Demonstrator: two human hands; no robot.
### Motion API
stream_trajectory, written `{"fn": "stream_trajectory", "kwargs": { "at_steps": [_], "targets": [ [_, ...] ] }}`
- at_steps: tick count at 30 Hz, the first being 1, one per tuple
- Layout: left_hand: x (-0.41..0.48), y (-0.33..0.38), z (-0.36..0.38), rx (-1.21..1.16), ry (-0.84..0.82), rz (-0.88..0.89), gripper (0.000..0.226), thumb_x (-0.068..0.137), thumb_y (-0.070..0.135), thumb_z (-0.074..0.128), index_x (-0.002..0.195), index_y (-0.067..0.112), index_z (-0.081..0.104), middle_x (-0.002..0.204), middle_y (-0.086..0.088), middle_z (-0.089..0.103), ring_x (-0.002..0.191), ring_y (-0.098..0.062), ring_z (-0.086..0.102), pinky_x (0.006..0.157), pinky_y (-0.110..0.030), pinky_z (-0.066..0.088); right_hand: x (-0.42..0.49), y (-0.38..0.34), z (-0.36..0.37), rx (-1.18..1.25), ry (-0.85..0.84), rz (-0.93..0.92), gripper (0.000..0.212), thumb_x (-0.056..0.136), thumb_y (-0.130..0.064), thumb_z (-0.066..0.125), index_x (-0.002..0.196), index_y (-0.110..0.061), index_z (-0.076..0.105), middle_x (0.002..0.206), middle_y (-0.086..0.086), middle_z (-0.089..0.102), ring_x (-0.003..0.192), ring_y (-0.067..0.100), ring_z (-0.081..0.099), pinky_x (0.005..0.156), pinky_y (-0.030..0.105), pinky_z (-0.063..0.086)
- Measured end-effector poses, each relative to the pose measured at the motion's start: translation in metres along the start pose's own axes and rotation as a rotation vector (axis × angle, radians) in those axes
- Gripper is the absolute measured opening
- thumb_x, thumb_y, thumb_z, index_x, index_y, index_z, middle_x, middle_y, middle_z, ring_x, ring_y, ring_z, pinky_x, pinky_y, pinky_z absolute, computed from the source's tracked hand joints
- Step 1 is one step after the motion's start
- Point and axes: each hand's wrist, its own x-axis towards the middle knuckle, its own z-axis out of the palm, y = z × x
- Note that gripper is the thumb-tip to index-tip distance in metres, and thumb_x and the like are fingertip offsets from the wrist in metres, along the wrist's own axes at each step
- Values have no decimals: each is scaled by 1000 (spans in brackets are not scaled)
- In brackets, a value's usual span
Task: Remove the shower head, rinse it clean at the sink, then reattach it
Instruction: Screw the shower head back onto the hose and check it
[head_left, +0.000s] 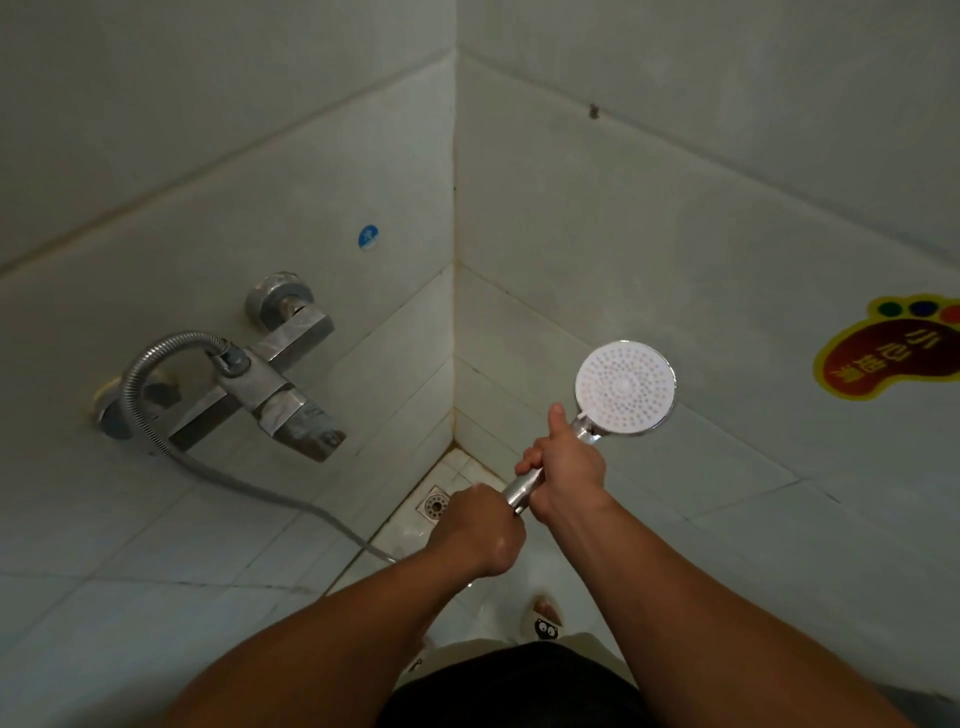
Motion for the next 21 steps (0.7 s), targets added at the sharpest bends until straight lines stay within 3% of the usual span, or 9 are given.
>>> {"fn": "stream_trajectory", "kwargs": {
  "at_steps": [4, 6, 8, 10, 12, 15, 18, 19, 21],
  "targets": [
    [-5, -5, 4, 86, 111, 32, 29, 94, 32, 59, 111, 9, 63, 105, -8, 69, 75, -19, 58, 63, -28, 46, 0, 5, -3, -80, 90, -29, 35, 96, -29, 71, 76, -7, 53, 41, 0, 44, 35, 15, 44, 48, 31, 45],
    [-6, -6, 7, 45, 79, 46, 28, 94, 35, 59, 106, 10, 65, 99, -8, 68, 74, -19, 58, 62, -31, 47, -2, 5, -6, -118, 31, -71, 27, 97, -22, 68, 80, -8, 52, 46, 1, 44, 39, 15, 44, 47, 31, 45],
    [-7, -6, 6, -241, -137, 24, 20, 90, 33, 63, 90, 14, 65, 77, -8, 62, 62, -20, 56, 56, -36, 47, -7, 2, -14, -117, -125, -80, 16, 97, -14, 66, 88, -10, 53, 54, 1, 46, 45, 14, 46, 46, 30, 45],
    [-11, -3, 1, -547, -394, -65, 17, 87, 23, 66, 77, 14, 55, 57, -5, 48, 45, -18, 43, 47, -31, 39, -12, 0, -26, -52, -300, 10, 13, 96, -15, 65, 98, -14, 52, 61, 2, 47, 50, 15, 48, 49, 30, 46],
    [-15, -1, -3, -644, -512, -75, 17, 86, 14, 64, 74, 14, 51, 52, -3, 41, 41, -15, 35, 46, -28, 34, -16, 1, -32, -11, -396, 97, 17, 95, -21, 65, 101, -16, 50, 63, 2, 46, 52, 16, 47, 51, 31, 45],
    [-19, 6, -5, -429, -425, 32, 16, 86, 20, 67, 77, 13, 56, 61, -5, 54, 50, -18, 53, 59, -33, 46, -19, 3, -30, -133, -328, -4, 17, 98, -23, 63, 95, -16, 48, 58, 0, 42, 47, 14, 42, 47, 30, 41],
    [-24, 2, -13, -217, -280, 196, 26, 83, 37, 73, 98, 20, 62, 99, 1, 65, 97, -22, 66, 85, -35, 50, -14, -1, -36, -293, -227, -219, 21, 100, -26, 62, 87, -15, 50, 58, 2, 43, 47, 15, 42, 46, 30, 42],
    [-26, -5, -19, -279, -227, 182, 35, 82, 40, 75, 108, 20, 62, 105, 3, 64, 103, -20, 65, 88, -34, 50, -11, -4, -41, -316, -210, -257, 22, 100, -27, 63, 85, -16, 51, 58, 3, 43, 47, 16, 42, 46, 30, 41],
    [-28, -30, -34, -621, -80, 64, 41, 82, 40, 77, 114, 21, 60, 109, 1, 68, 102, -22, 68, 91, -39, 55, -5, -12, -50, -325, -197, -285, 22, 99, -27, 63, 84, -18, 50, 57, 1, 43, 46, 15, 41, 45, 29, 40]
  ]
}}
